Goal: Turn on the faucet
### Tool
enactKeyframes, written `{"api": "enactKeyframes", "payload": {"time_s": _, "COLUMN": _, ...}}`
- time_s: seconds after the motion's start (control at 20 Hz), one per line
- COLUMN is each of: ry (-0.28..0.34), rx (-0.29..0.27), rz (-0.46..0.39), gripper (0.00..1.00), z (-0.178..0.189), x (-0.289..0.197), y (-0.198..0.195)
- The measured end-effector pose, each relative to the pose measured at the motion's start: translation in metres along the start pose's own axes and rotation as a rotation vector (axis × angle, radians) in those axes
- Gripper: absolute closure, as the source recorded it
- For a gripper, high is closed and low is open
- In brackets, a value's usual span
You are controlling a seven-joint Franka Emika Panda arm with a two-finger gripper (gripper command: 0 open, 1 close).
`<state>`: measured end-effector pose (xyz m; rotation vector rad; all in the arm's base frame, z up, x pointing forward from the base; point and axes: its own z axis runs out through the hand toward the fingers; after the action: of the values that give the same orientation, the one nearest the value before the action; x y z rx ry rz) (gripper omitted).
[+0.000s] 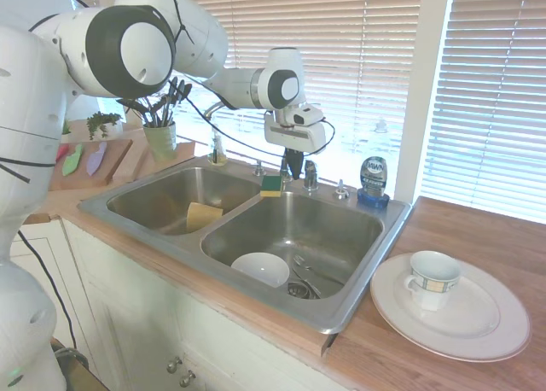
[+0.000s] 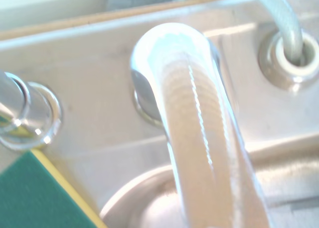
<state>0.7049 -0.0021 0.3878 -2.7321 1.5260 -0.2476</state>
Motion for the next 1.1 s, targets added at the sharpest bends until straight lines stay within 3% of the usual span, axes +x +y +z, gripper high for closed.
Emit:
{"api": "enactKeyframes", "payload": {"time_s": 0.35, "ry": 0.13, "rx": 0.207, "rz": 0.025, "gripper": 1.0, "z": -0.016, "x": 0.007, "y": -0.013}}
{"api": "enactKeyframes", "payload": {"time_s": 0.5, "ry": 0.168, "rx": 0.259, "rz": 0.034, "gripper": 1.0, "z": -0.024, "x": 0.004, "y": -0.011}}
{"api": "enactKeyframes", "payload": {"time_s": 0.75, "ry": 0.191, "rx": 0.298, "rz": 0.039, "gripper": 1.0, "z": -0.043, "x": -0.004, "y": -0.004}}
{"api": "enactKeyframes", "payload": {"time_s": 1.1, "ry": 0.209, "rx": 0.3, "rz": 0.035, "gripper": 1.0, "z": -0.043, "x": -0.007, "y": 0.0}}
